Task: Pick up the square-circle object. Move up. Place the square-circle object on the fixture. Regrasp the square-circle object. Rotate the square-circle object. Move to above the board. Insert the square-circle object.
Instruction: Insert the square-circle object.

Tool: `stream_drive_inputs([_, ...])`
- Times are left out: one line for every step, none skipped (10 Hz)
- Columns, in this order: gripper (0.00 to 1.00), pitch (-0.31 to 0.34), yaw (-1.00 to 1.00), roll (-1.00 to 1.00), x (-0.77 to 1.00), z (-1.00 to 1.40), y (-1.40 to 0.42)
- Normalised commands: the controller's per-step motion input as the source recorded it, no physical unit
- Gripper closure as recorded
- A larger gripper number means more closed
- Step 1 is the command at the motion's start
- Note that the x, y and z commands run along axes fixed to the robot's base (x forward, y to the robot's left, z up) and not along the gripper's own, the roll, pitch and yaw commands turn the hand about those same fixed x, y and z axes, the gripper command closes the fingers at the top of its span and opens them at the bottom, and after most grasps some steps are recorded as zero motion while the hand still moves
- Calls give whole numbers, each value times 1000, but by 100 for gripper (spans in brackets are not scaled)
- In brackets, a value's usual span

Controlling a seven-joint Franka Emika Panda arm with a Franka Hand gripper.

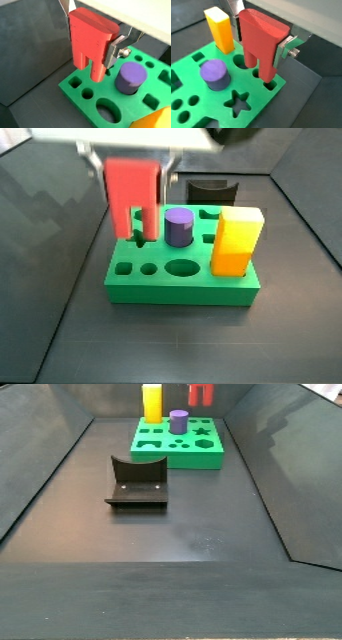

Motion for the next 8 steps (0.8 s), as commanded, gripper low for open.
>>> stream_drive_inputs([100,-67,0,9,0,-1000,-191])
stream_drive_inputs([100,0,0,113,166,-583,-106])
stream_drive_inputs([100,34,43,290,71,-263,-69])
stream_drive_inputs([100,27,51,291,17,-286,-54])
stream_drive_inputs([100,-33,100,341,0,-414,-146])
stream_drive_inputs([100,-27,77,310,0,-340,-197])
stream_drive_inputs([100,-10,0,101,0,-111,-123])
stream_drive_inputs([100,-80,0,0,-74,-40,-94])
